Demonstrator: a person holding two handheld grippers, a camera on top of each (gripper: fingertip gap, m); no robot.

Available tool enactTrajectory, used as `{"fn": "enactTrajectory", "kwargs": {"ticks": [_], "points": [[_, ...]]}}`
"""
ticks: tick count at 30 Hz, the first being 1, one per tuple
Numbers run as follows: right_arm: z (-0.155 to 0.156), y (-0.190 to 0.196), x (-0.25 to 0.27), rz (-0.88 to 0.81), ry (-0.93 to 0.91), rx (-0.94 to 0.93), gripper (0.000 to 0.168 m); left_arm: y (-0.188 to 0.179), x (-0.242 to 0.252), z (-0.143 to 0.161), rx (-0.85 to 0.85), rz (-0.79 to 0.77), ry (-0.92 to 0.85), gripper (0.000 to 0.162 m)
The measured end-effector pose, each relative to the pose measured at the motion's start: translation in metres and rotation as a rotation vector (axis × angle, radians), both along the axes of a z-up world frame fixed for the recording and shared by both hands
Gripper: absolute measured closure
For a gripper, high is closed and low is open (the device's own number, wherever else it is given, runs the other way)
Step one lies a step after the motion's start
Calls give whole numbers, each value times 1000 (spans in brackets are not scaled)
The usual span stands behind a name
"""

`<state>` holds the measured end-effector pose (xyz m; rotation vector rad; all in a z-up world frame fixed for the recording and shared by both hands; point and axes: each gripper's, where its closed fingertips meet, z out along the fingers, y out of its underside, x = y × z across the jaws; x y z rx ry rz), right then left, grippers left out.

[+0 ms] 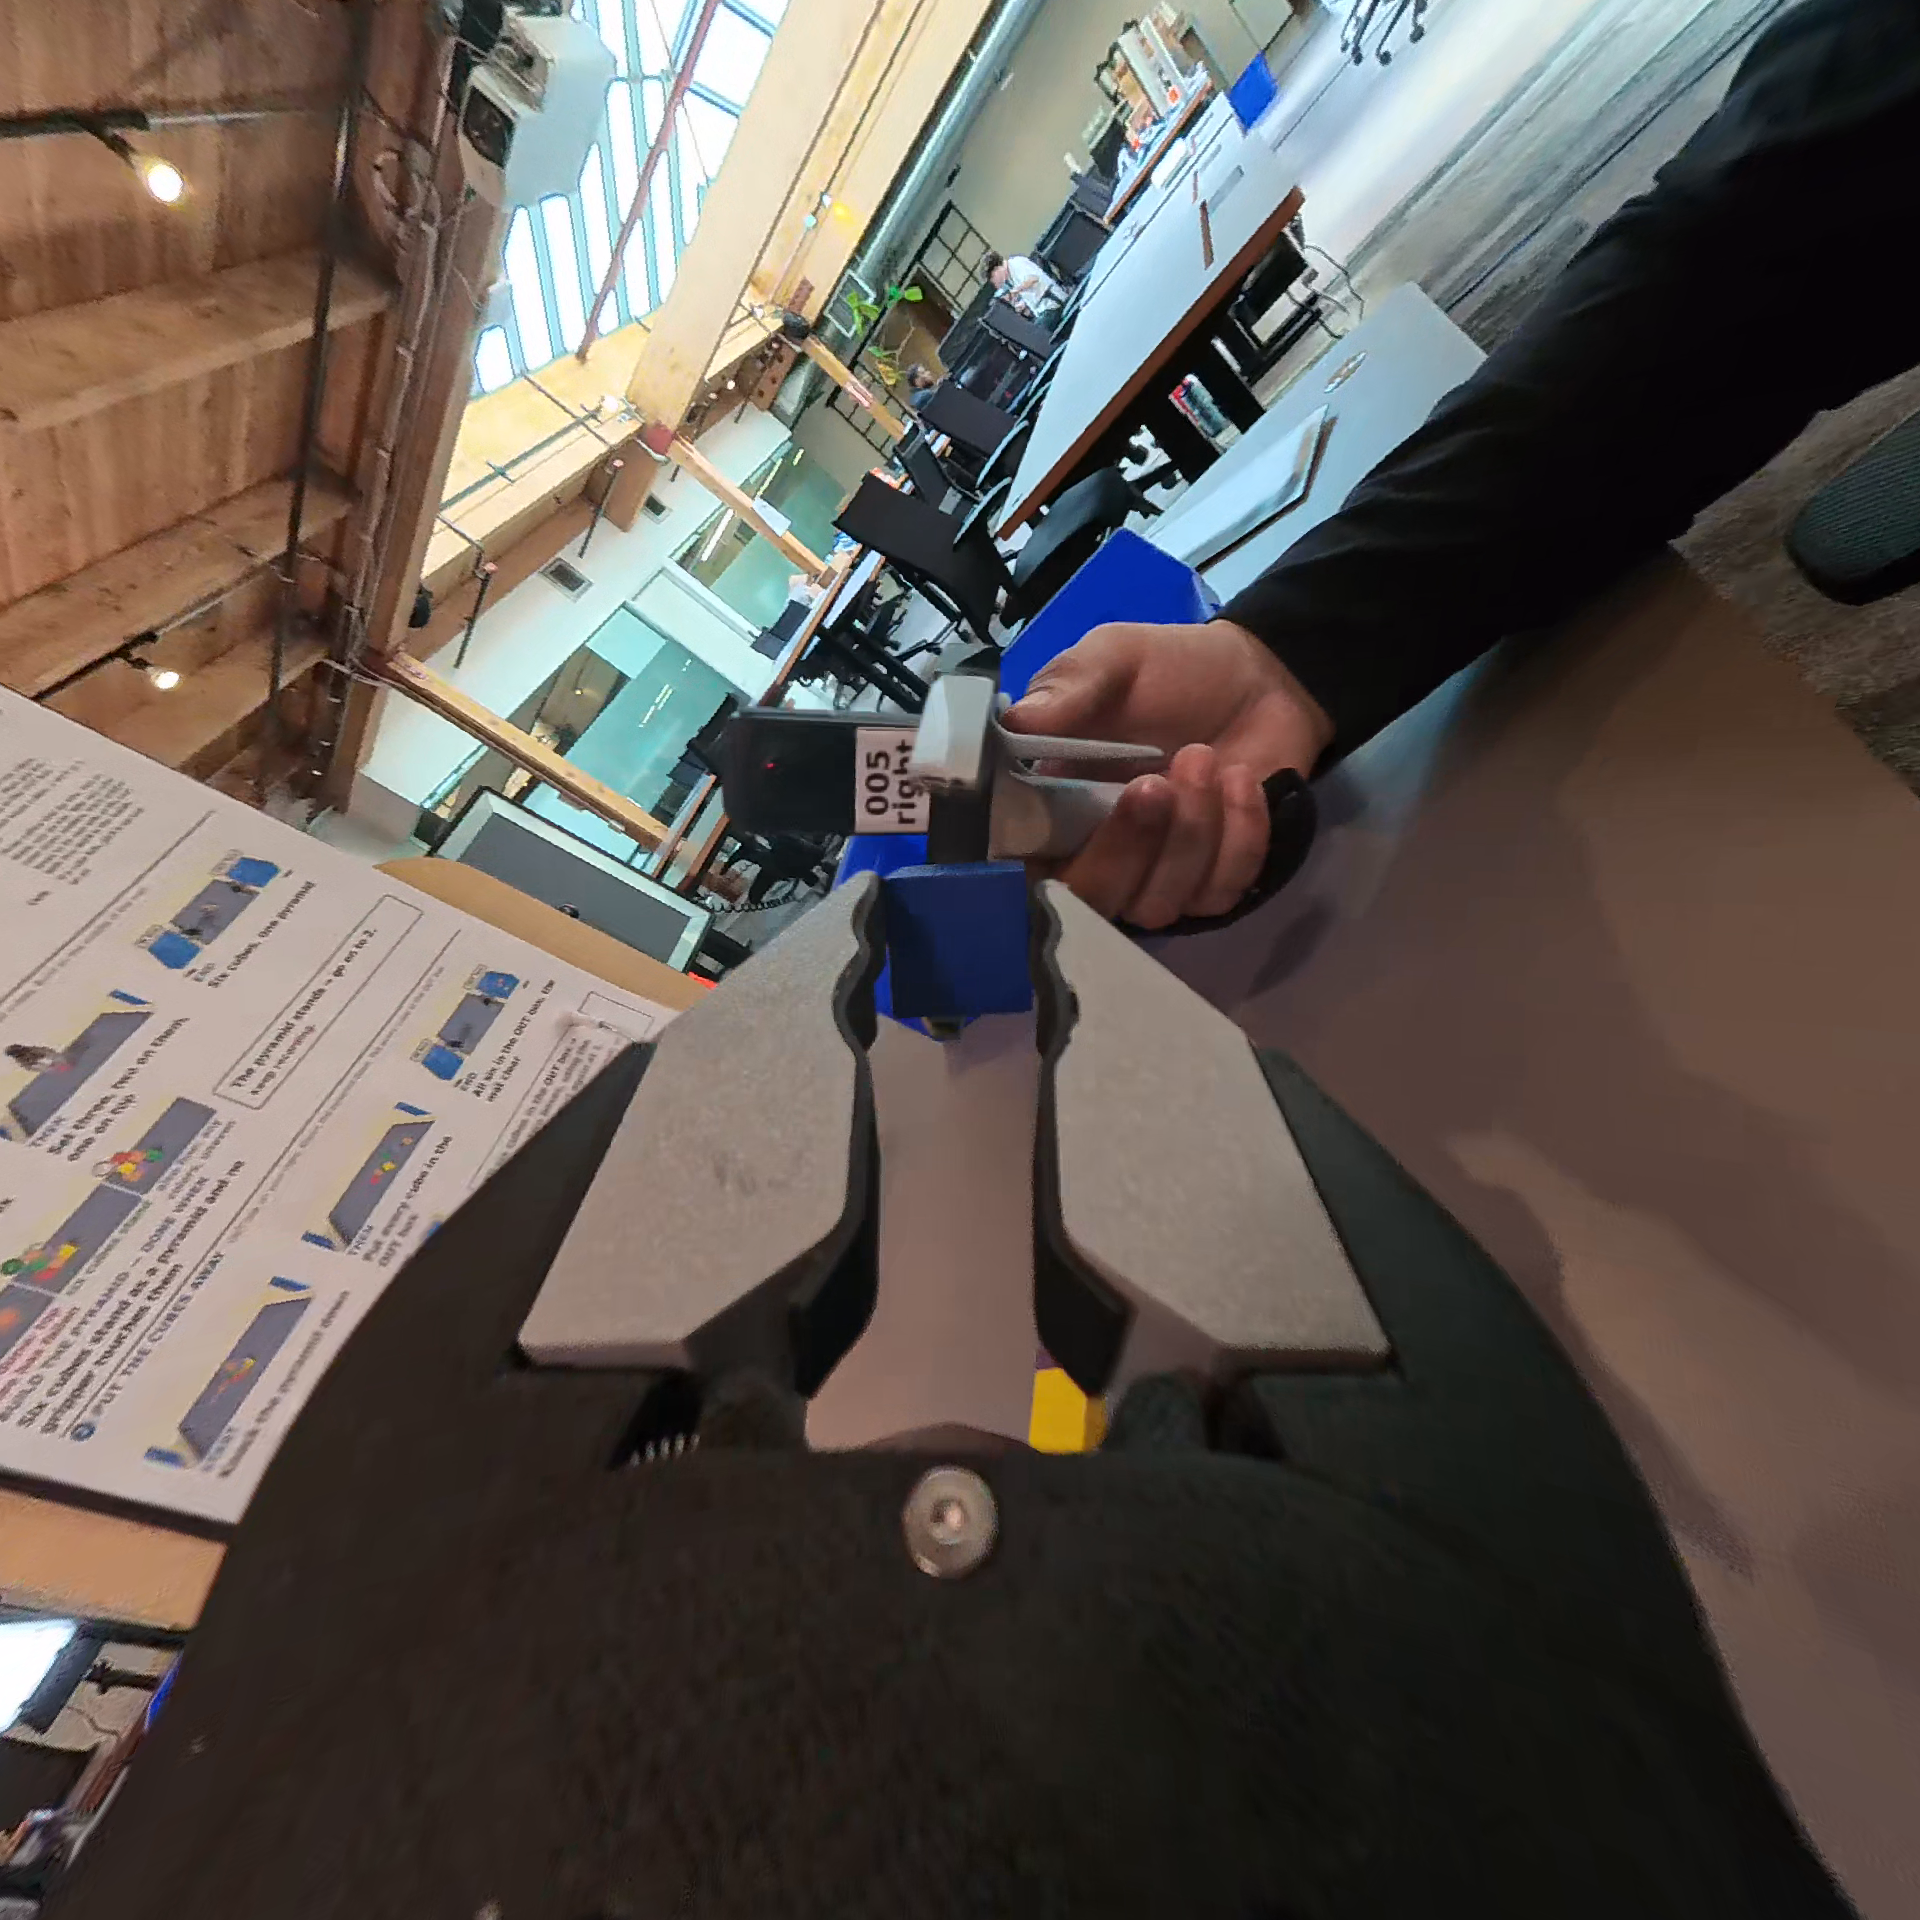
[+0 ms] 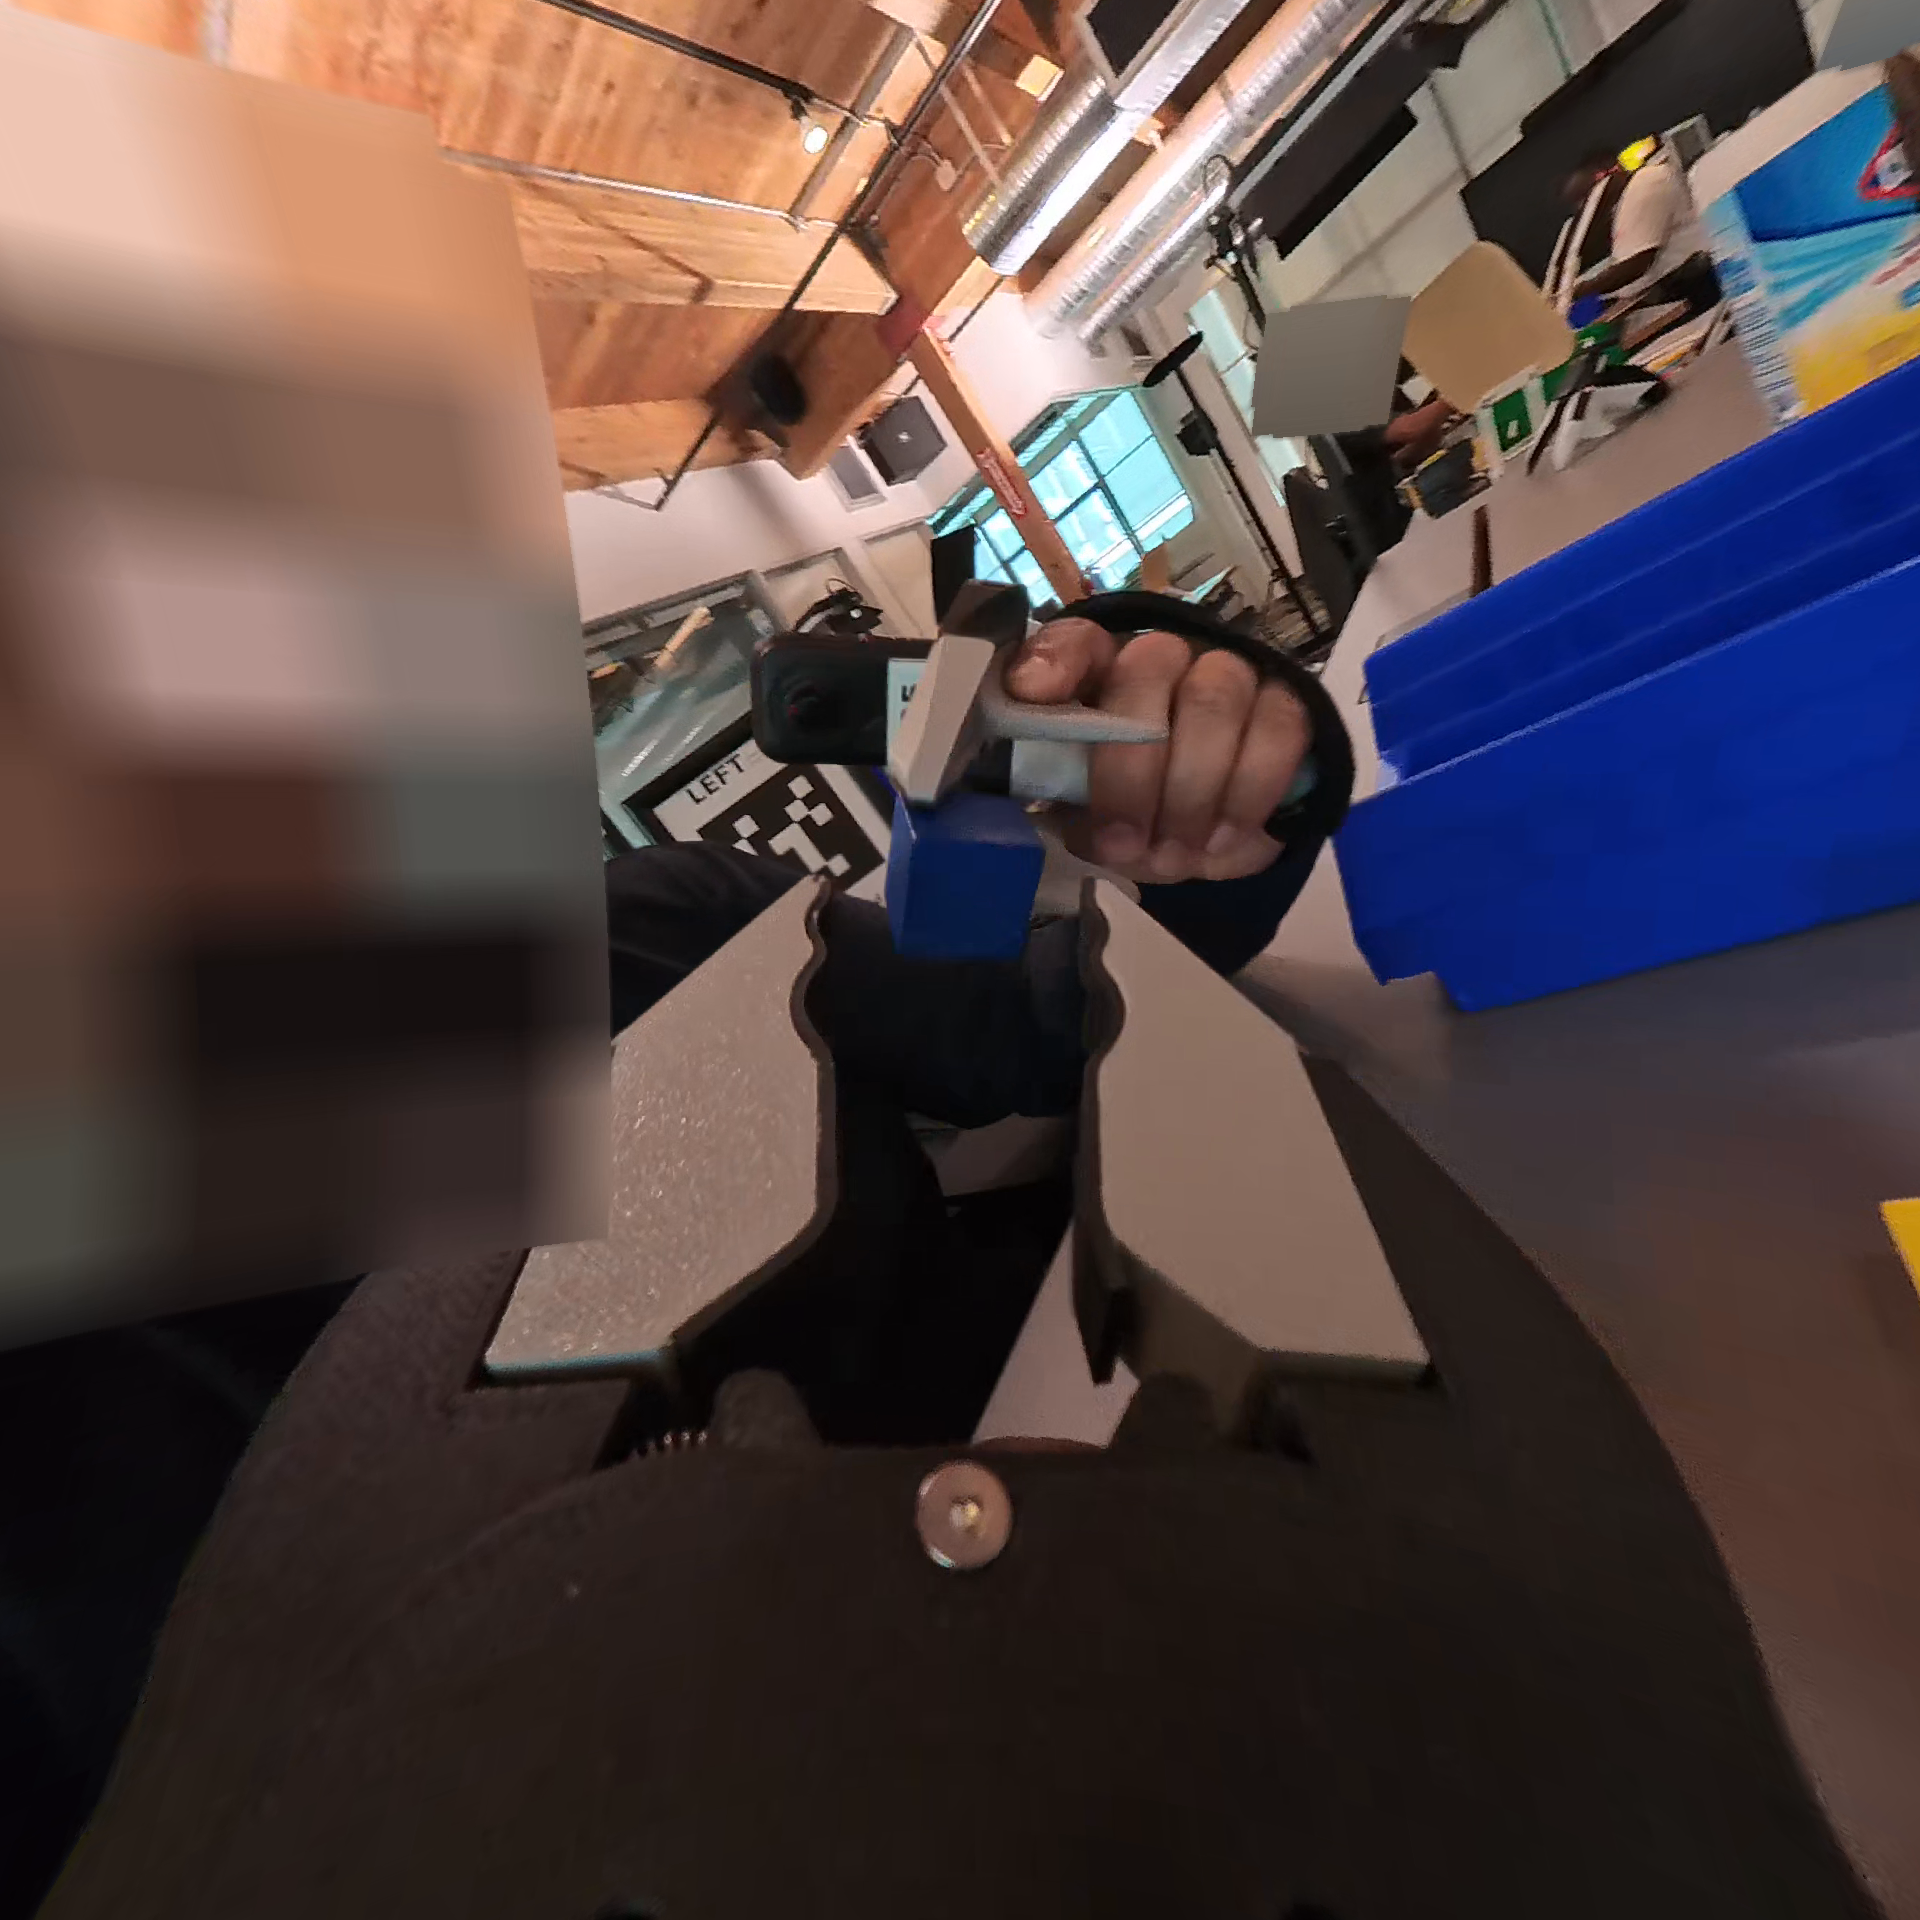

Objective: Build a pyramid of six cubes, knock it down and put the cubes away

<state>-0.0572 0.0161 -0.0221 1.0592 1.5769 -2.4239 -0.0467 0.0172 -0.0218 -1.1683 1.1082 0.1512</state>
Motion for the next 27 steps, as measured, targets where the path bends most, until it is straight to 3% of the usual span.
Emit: {"fn": "enactTrajectory", "kwargs": {"ticks": [6,15,20,23,27], "points": [[-10,-3,-5,38,-74,-52,137,10,-1,-7,10,40,19,137],[-21,32,-21,-190,-103,56,144,28,-29,-13,-143,183,-79,134],[-55,68,-35,-452,-187,410,144,41,-66,7,-179,307,-303,142],[-67,78,-41,-508,-227,603,144,44,-82,18,-155,363,-406,145],[-89,90,-54,-500,-342,909,144,45,-96,22,-82,444,-404,148]]}}
